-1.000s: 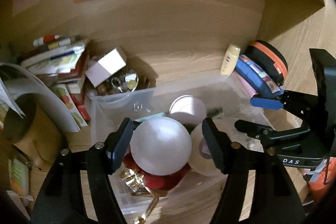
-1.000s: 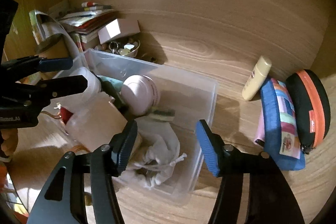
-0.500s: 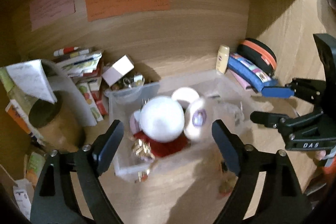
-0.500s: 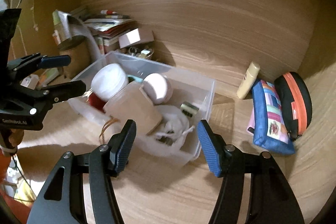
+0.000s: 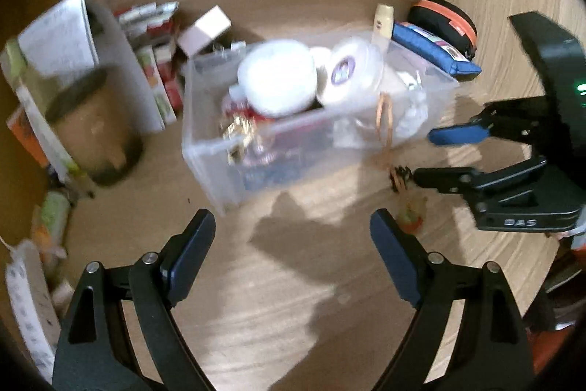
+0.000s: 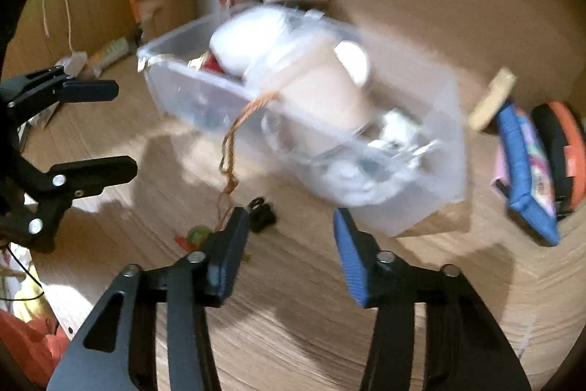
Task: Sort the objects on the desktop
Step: 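Grasp the small charm with the left tool while the right tool grasps the black clip, then lower the charm and clip into the clear box and open both tools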
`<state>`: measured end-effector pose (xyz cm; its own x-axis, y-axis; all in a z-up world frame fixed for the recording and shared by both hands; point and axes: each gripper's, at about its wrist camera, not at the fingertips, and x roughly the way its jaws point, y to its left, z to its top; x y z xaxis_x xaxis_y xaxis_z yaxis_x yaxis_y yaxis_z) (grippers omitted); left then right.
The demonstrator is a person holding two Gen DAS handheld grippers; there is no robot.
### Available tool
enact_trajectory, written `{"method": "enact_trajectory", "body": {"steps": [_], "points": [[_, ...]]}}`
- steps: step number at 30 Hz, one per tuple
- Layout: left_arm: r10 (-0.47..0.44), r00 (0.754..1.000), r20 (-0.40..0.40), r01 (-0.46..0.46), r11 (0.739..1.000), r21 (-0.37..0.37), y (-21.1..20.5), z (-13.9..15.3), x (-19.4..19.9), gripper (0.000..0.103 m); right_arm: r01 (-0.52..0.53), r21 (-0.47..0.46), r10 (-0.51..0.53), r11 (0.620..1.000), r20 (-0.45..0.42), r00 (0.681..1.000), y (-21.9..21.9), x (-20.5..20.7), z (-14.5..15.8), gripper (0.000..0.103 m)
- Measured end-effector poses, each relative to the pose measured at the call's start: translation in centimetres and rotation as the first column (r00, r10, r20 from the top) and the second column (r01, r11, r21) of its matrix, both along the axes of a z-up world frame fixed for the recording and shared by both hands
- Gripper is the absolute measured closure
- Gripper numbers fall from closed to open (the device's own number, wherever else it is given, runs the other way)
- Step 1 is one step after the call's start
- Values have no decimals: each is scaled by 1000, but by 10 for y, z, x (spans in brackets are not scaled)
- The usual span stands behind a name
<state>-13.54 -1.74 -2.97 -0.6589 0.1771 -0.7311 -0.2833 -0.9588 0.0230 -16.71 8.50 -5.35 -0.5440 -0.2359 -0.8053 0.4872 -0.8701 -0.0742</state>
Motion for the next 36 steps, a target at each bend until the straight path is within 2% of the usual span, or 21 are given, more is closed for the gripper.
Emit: {"method": "enact_trajectory", "body": {"steps": [3, 5, 8, 14, 17, 19, 21, 23, 25, 32, 36], "points": [[-3, 1000, 24, 2, 1000, 31, -1, -6, 3, 16, -14, -5, 14, 1000, 37, 999, -5, -6, -9, 73], [-13, 999, 40, 11, 999, 41, 2, -9, 5, 16, -23, -16, 24, 1000, 62, 998, -7, -10, -14, 82], [-43, 996, 82, 37, 997, 67, 12, -14, 1, 16, -30, -53, 34, 998, 78, 996, -7, -14, -15, 88], [-99, 991, 91, 96, 995, 37, 43, -17, -4, 18, -16, -93, 20, 996, 47, 999, 9, -3, 0, 89], [-132, 987, 97, 130, 991, 30, 57, -17, -10, 30, 24, -112, -21, 993, 30, 999, 25, -3, 9, 89], [-155, 982, 112, 153, 988, 26, 67, -20, -14, 34, 51, -128, -49, 990, 25, 999, 35, -2, 12, 89], [-172, 977, 129, 171, 985, 19, 73, -25, -17, 44, 74, -139, -73, 988, 13, 997, 45, -1, 17, 89], [-162, 977, 137, 165, 986, -5, 78, -29, -20, 73, 87, -150, -87, 985, 4, 996, 53, 1, 21, 89], [-142, 982, 122, 146, 989, -24, 77, -30, -22, 82, 98, -160, -100, 982, -7, 995, 59, 2, 25, 89], [-65, 991, 117, 60, 997, 49, 37, -15, -25, 84, 102, -199, -112, 975, -39, 993, 68, -2, 41, 89], [-10, 997, 77, 5, 998, 65, 16, 1, -18, 84, 96, -211, -110, 973, -55, 992, 67, -3, 48, 89]]}}
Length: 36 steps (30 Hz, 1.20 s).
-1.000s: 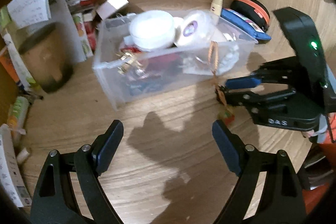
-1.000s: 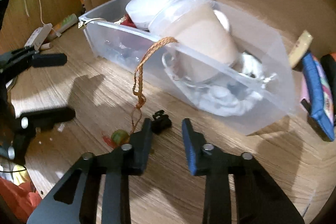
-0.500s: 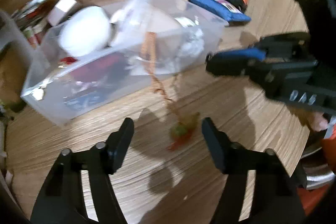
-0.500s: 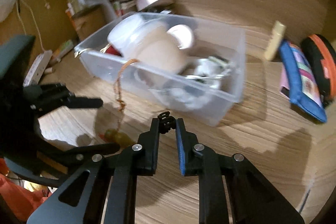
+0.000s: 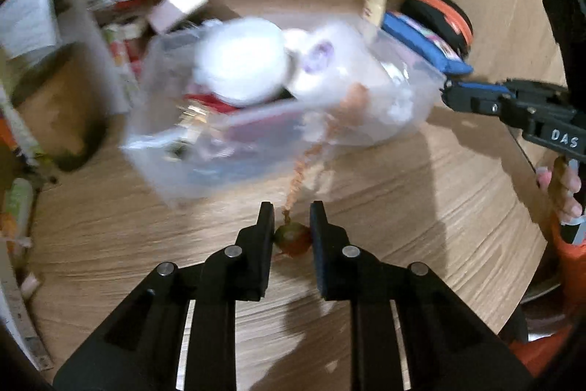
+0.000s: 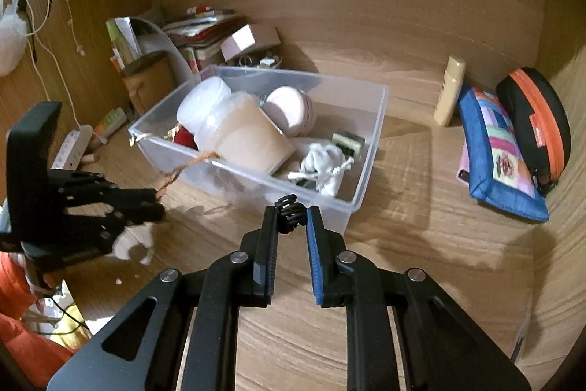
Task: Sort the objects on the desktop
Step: 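Lower the charm and clip into the clear box and open both tools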
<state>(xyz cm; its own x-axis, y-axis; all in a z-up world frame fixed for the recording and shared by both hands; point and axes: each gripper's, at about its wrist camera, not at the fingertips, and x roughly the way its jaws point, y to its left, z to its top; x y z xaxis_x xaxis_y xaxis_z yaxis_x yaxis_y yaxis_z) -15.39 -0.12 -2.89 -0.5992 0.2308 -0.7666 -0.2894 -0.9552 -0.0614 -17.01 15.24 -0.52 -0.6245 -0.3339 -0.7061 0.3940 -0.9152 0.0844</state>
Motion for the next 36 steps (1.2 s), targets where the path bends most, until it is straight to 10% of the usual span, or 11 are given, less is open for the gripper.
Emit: {"method": "enact_trajectory", "body": {"steps": [15, 33, 36], "points": [[52, 981, -188, -50, 999, 12, -27, 55, -9, 84, 8, 4, -8, 1000, -61, 998, -6, -14, 20, 89], [87, 991, -100, -82, 995, 50, -45, 26, -61, 83, 63, 50, -64, 997, 28, 998, -12, -66, -5, 89], [91, 990, -111, -84, 994, 65, -47, 32, -57, 58, 65, 51, -66, 997, 25, 998, -14, -65, -2, 83]]}}
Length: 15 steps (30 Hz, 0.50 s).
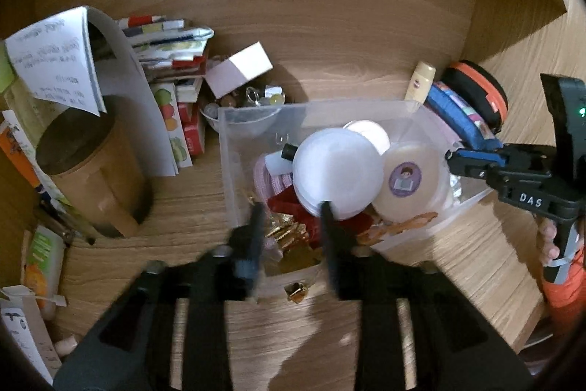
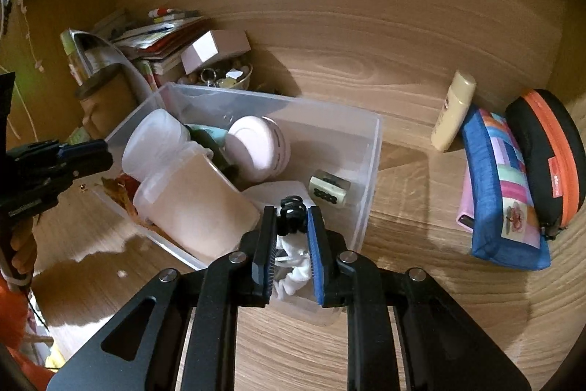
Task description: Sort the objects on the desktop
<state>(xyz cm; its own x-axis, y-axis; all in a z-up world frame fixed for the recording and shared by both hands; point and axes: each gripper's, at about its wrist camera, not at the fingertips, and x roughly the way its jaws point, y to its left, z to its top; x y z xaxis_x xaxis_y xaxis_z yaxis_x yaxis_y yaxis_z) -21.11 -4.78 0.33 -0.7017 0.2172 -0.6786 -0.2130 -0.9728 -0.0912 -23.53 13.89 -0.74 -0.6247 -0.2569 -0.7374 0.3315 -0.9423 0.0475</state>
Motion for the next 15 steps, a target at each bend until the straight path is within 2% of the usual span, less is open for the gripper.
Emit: {"method": "enact_trajectory", "body": {"steps": [1, 2, 6, 9, 11, 12, 15], "points": [[3, 1000, -15, -3, 1000, 4, -1, 3, 2, 44, -1, 2, 1, 1000, -2, 1000, -1, 1, 1, 75], [8, 999, -37, -8, 1000, 6, -1, 7, 7, 36, 1, 7, -1, 1000, -8, 1000, -1, 2, 3, 65], [8, 995, -98, -9, 1000, -9, 3, 21, 20, 34, 17, 49, -13, 999, -69, 998, -7, 14, 11, 51], [12, 991, -130, -12, 1000, -5, 6, 30, 29, 24, 16, 61, -10, 998, -84, 996, -10, 22, 18, 42], [19, 989, -148, -21, 1000, -11, 8, 33, 34, 13, 14, 54, -9, 998, -84, 996, -11, 28, 21, 25], [25, 987, -157, -28, 999, -16, 9, 35, 37, 9, 17, 49, -13, 999, -83, 996, -11, 31, 23, 21], [35, 984, -177, -40, 999, -25, 11, 36, 48, 5, 21, 33, -18, 999, -91, 996, -12, 40, 28, 17]]}}
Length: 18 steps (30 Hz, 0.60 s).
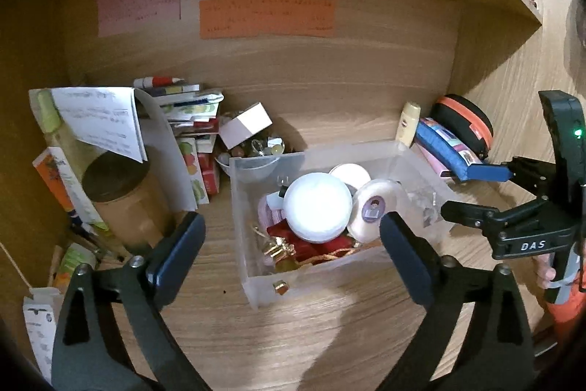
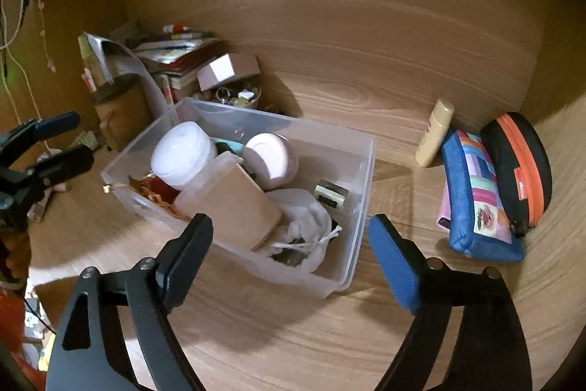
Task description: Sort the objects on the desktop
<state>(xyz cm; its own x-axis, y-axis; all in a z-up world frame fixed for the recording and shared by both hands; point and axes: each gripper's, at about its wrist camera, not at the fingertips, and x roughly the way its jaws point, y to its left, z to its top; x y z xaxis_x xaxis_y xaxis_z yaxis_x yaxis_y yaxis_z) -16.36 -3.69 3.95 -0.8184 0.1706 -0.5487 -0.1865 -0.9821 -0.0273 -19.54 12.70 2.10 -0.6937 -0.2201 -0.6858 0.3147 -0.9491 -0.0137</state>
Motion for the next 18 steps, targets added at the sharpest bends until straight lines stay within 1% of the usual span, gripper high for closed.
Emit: {"method": "enact_trajectory", "body": {"steps": [3, 6, 14, 18], "points": [[3, 1000, 14, -3, 1000, -6, 2, -1, 3, 4, -4, 7, 4, 1000, 9, 1000, -2, 7, 1, 17], [15, 1000, 21, -15, 1000, -4, 2, -1, 8, 4, -8, 6, 8, 1000, -1, 1000, -4, 16, 4, 17], [40, 999, -8, -40, 999, 1, 1, 5, 26, 3, -14, -21, 13, 1000, -51, 999, -4, 41, 16, 16], [42, 999, -15, -42, 999, 9, 1, 6, 32, 3, -15, -29, 13, 999, -61, 998, -3, 49, 18, 16]]}}
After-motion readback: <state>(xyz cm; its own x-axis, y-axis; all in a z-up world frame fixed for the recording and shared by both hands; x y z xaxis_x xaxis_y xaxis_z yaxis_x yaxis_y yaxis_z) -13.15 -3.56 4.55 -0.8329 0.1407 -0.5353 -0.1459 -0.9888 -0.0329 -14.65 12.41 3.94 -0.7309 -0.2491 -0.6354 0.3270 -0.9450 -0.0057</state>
